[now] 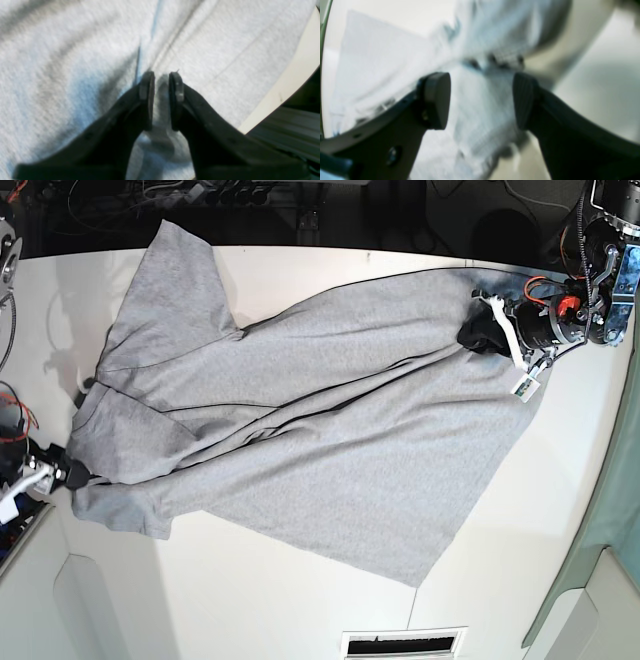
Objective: Layout the t-shirt on the table in an organized manner, then fold the t-shirt properly
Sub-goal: 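Pull the shirt edges apart to smooth it across the table, then release the shirt and move the right gripper toward the sleeve, then grasp the shirt edges with both grippers and pull them apart to flatten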
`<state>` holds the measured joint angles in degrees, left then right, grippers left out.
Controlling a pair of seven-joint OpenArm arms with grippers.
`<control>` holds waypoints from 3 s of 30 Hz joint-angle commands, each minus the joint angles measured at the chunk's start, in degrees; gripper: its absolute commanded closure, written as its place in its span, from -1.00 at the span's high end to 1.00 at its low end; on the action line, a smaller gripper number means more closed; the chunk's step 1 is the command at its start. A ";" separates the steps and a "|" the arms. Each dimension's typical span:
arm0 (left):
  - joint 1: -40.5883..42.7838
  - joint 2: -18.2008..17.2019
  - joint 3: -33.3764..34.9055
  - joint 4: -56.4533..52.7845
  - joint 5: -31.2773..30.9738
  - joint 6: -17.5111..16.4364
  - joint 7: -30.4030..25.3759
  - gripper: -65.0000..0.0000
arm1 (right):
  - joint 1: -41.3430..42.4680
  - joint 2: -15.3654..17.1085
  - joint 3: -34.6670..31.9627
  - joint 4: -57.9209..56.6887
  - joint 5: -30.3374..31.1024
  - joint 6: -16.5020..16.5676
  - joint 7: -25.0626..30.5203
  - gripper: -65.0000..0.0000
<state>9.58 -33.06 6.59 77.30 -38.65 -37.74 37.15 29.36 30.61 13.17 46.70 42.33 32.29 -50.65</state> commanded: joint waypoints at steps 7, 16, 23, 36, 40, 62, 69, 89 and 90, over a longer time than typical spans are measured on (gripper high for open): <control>-0.26 -1.40 -2.23 3.37 -3.89 -1.57 1.75 -0.53 | -16.39 1.40 9.03 12.55 1.42 0.59 0.70 0.18; -2.64 -1.38 -2.23 4.57 -7.72 -1.57 2.34 -0.53 | -30.23 -2.47 9.73 18.49 1.46 1.03 4.00 0.18; -5.79 -1.38 -2.23 4.57 -9.14 -1.57 3.43 -0.53 | -30.82 -8.79 9.70 19.12 1.60 1.40 4.13 0.18; -19.78 2.67 -1.11 3.13 -4.94 5.35 0.94 -0.53 | -31.26 -11.56 9.77 26.43 0.35 1.11 -2.21 -1.00; -26.67 7.56 3.65 -2.67 -0.50 7.61 -1.77 -0.53 | -35.65 -11.54 10.73 32.79 0.74 1.14 -3.41 -1.00; -44.63 20.63 16.00 -32.26 16.85 13.79 -9.38 -0.53 | -57.18 -11.54 25.55 53.92 1.81 0.94 -0.22 -0.67; -44.28 18.38 16.00 -32.26 16.83 13.77 -7.08 -0.53 | -51.49 -11.54 26.73 53.92 1.38 0.90 0.37 -0.22; -40.19 10.93 16.00 -35.67 21.77 26.45 -7.58 -1.00 | -16.28 -7.76 16.59 21.29 -12.98 -1.01 10.49 -1.00; -40.19 10.51 16.00 -36.20 21.77 26.38 -7.39 -1.00 | -15.04 -7.69 15.65 19.28 -13.00 -0.96 10.91 -1.00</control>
<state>-29.74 -21.74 22.81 41.08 -17.89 -12.19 27.92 13.26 21.80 28.58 64.99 28.60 30.92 -41.01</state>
